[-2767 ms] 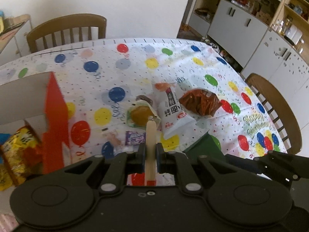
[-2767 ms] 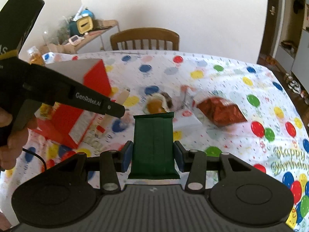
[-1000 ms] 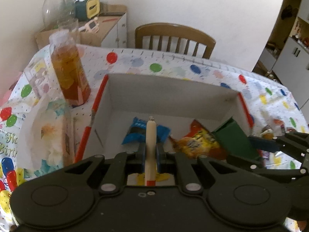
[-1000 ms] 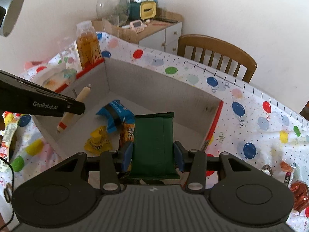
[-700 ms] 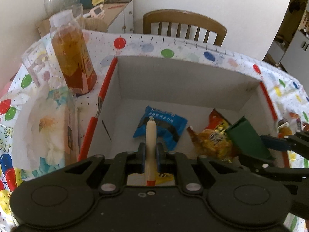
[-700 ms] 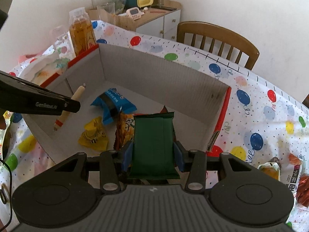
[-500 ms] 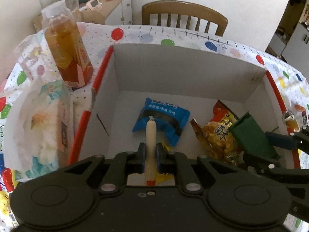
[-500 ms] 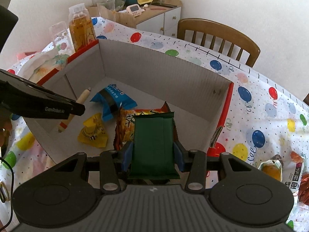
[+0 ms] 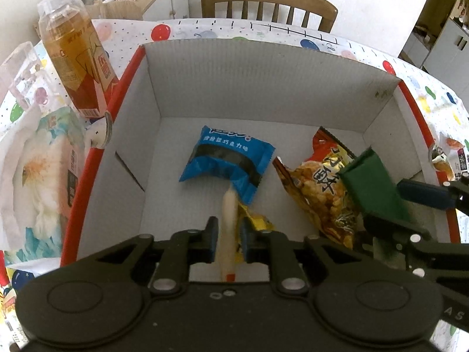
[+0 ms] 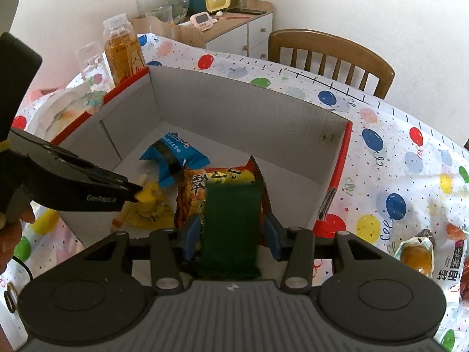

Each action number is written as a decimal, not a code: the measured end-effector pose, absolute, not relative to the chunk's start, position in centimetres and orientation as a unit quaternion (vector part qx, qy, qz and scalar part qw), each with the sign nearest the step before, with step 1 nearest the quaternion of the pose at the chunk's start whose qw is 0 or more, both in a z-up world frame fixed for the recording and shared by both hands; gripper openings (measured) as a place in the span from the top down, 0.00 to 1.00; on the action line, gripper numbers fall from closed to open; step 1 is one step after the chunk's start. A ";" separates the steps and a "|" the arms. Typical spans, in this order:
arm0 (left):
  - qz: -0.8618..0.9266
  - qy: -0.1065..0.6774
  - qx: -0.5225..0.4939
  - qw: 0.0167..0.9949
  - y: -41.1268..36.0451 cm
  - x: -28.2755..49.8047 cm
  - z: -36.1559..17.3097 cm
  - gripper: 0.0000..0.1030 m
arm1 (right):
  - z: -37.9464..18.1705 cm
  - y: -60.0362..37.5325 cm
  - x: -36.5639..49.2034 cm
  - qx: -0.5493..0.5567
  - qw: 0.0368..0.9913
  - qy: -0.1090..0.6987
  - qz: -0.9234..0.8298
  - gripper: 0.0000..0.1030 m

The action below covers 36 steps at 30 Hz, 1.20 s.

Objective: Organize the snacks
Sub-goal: 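Carry the stick snack and green bar with both grippers over the red box, then open both grippers to drop the stick snack and green bar into the box, then move both tools back to the table toward the clear candy and white packet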

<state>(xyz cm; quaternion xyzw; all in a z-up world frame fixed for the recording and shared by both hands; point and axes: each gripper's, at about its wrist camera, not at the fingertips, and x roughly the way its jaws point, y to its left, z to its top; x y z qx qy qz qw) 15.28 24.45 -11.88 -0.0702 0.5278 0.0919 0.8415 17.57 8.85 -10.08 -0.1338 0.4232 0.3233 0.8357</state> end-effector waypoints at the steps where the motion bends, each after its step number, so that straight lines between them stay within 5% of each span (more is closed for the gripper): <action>1: 0.091 0.526 -0.071 0.843 24.4 15.3 -11.8 0.84 | -10.0 8.8 17.5 -0.132 0.837 0.422 0.323 0.53; 14: 0.085 0.500 -0.071 0.859 23.2 13.6 -9.6 0.63 | -7.8 6.6 16.7 -0.096 0.847 0.404 0.331 0.48; 28: 0.088 0.451 -0.073 0.885 21.2 11.3 -5.6 0.36 | -4.0 3.2 14.3 -0.063 0.852 0.372 0.363 0.29; 36: 0.076 0.417 -0.071 0.903 19.3 10.2 -3.0 0.30 | -1.9 0.6 13.1 -0.048 0.861 0.347 0.370 0.21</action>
